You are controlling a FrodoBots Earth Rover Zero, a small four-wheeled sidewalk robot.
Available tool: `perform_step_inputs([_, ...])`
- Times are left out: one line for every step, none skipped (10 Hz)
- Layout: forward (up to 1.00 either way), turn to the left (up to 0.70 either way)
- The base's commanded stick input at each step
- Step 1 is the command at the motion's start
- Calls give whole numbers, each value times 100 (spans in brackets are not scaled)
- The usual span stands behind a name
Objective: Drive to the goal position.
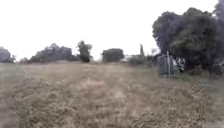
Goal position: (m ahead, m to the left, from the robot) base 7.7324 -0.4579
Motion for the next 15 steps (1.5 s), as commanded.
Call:
perform_step_inputs([68, 2])
perform_step_inputs([68, 2])
perform_step_inputs([68, 2])
perform_step_inputs([68, 2])
perform_step_inputs([68, 2])
perform_step_inputs([68, 4])
perform_step_inputs([68, 5])
perform_step_inputs([68, 8])
perform_step_inputs([68, 11])
perform_step_inputs([68, 12])
perform_step_inputs([68, 12])
perform_step_inputs([68, 10])
perform_step_inputs([68, 6])
perform_step_inputs([68, 3])
perform_step_inputs([68, 4])
